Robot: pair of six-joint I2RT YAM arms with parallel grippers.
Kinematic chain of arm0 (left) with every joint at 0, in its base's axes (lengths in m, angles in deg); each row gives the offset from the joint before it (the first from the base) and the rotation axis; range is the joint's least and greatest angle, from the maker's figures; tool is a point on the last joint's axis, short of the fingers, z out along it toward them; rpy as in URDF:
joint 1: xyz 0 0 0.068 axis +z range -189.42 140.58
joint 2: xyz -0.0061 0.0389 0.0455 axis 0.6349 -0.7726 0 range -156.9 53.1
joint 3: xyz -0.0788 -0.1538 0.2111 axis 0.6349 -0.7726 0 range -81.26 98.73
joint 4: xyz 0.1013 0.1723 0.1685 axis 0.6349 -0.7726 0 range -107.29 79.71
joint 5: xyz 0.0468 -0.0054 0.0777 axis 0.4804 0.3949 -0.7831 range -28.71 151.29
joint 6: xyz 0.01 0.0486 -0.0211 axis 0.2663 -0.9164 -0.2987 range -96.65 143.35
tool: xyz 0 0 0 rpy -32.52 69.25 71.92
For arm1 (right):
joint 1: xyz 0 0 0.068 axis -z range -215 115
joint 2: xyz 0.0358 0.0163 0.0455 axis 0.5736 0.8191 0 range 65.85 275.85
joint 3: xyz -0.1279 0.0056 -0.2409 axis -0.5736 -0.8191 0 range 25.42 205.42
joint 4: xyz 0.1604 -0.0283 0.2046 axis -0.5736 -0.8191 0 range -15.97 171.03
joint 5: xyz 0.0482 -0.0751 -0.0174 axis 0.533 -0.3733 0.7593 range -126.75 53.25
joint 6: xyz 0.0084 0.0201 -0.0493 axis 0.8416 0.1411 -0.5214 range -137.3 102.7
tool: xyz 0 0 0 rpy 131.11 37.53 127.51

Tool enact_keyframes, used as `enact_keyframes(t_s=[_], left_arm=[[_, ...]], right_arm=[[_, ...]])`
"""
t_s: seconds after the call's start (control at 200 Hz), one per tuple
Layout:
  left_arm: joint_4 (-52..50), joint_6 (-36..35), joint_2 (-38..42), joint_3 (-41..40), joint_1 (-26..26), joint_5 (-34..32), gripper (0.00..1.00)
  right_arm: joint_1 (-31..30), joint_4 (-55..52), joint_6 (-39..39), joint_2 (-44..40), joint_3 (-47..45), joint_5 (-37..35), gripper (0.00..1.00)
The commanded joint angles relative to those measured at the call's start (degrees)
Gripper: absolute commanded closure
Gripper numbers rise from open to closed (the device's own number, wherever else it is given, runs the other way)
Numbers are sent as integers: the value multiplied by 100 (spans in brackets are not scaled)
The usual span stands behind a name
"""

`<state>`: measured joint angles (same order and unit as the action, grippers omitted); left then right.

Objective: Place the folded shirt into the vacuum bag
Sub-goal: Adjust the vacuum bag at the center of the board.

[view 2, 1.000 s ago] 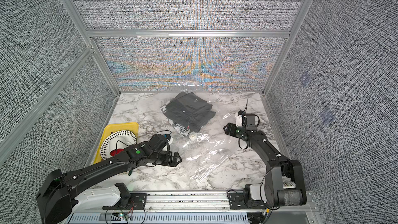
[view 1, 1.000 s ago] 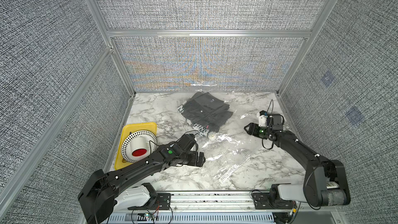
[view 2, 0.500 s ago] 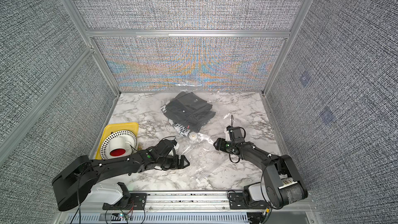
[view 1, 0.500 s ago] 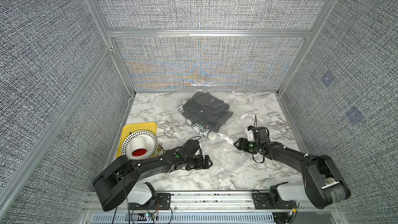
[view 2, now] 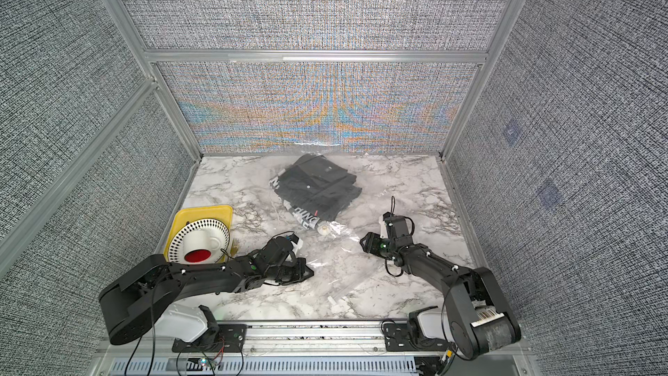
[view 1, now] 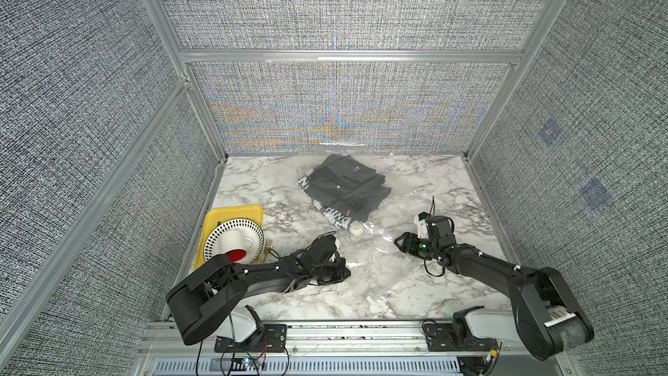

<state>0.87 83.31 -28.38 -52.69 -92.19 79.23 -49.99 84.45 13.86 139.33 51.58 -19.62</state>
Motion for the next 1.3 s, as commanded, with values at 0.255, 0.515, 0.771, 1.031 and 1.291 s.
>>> enact_keyframes(t_s=[0.255, 0.515, 0.771, 1.031, 1.291], left_arm=[[-249, 73, 354, 830, 817, 645, 100], [-2065, -187, 1252, 1745, 1911, 1153, 100], [-3408, -65, 2070, 2488, 2567, 1219, 100], [-4047, 172, 2364, 2525, 2749, 1040, 100], [-3753, 696, 2676, 1993, 2896, 1019, 100]], right_arm=[[-605, 488, -946, -1668, 50, 261, 25], [-2018, 834, -2215, -2601, 42, -766, 3], [-3482, 1231, -3447, -2968, 27, -2067, 1], [-4702, 1304, -4976, -2468, 357, -2878, 1], [-5983, 1895, -6483, -1433, 374, -3971, 2]])
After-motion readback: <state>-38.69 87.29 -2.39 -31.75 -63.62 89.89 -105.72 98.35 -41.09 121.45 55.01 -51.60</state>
